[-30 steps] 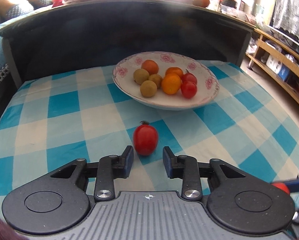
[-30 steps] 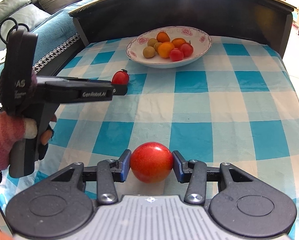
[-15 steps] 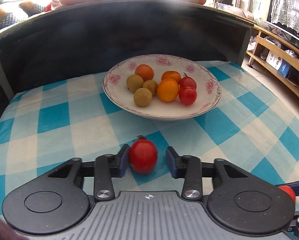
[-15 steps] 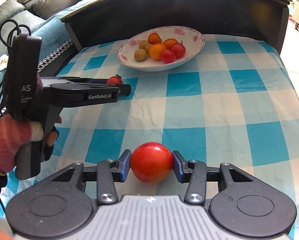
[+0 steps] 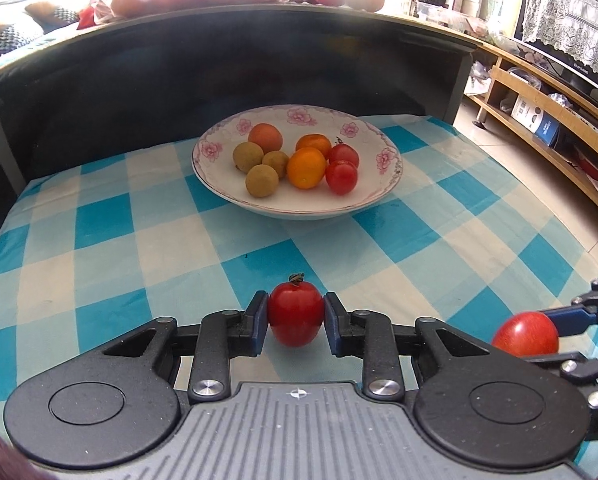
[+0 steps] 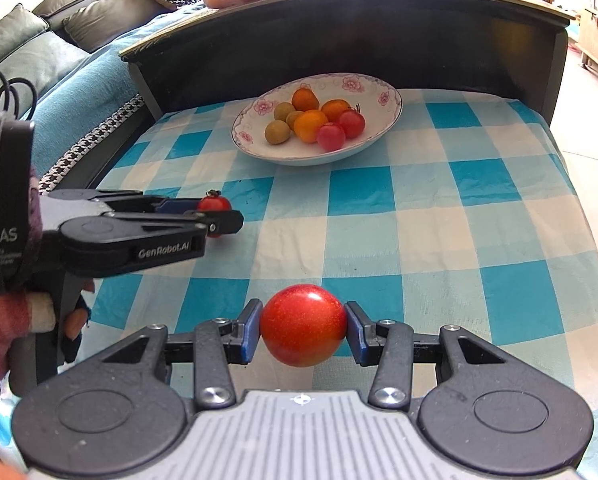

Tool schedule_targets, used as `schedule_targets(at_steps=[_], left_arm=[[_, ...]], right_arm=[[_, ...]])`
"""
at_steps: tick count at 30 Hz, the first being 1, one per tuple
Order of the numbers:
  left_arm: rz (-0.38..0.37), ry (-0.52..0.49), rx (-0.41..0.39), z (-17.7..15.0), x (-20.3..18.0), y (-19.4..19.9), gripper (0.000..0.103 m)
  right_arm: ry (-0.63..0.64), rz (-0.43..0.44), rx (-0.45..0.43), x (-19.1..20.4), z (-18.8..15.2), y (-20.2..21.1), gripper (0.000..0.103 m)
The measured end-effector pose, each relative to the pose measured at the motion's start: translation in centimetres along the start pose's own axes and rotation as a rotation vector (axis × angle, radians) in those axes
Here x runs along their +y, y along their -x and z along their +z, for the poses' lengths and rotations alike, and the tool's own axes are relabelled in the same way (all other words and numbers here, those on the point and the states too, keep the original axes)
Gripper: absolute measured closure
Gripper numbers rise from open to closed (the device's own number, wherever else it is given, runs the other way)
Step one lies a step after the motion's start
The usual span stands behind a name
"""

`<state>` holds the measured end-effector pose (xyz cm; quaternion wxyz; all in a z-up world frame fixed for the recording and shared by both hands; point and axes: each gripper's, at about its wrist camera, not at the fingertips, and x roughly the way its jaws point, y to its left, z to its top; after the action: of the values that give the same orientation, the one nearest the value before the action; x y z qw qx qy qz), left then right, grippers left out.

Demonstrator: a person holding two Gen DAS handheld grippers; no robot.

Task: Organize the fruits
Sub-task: 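Carry both held tomatoes over the white bowl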

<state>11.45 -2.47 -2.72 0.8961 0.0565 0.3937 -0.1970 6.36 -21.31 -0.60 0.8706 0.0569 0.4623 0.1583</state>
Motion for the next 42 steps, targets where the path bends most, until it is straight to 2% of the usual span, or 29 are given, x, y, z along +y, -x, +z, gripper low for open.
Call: schedule_targets(at_steps=[13,30,33,37,38,39,42], left_arm=[[-0.022,0.001,-0.062,1.9,-0.8,1.9,0.066],[-0.008,0.001,-0.088,5.6,-0.3,-0.1,0.066],[-0.029,0.018,-0.068,5.0,0.4,-0.1,0.064],[-0.012,0.061,-0.009,3.1,1.1,-1.0,0.063],[-0.012,0.084,-0.018,2.5,1.3,-0.9,0.062],[-0.01,0.096,-0.041,2.0,1.4,-0.6,0.056],[0.017,0.063,-0.034,1.6,1.3,-0.5,0.047]], right_arm=[[-0.011,-0.018,-0.081,0.2,3.3,0.5,0.057],[-0.056,-0.022,-0.15,-1.9,9.0,-2.3,0.057],[-0.072,-0.017,-0.15,-2.5,9.0,-2.6,0.057],[-0.082,-0.016,-0.134,-2.8,8.3,-3.0,0.057],[-0.08,-0.015,-0.129,-2.8,8.2,-3.0,0.057],[-0.079,-0.014,-0.127,-2.7,8.1,-3.0,0.057],[-0.076,-0.008,-0.121,-2.5,7.9,-3.0,0.057]])
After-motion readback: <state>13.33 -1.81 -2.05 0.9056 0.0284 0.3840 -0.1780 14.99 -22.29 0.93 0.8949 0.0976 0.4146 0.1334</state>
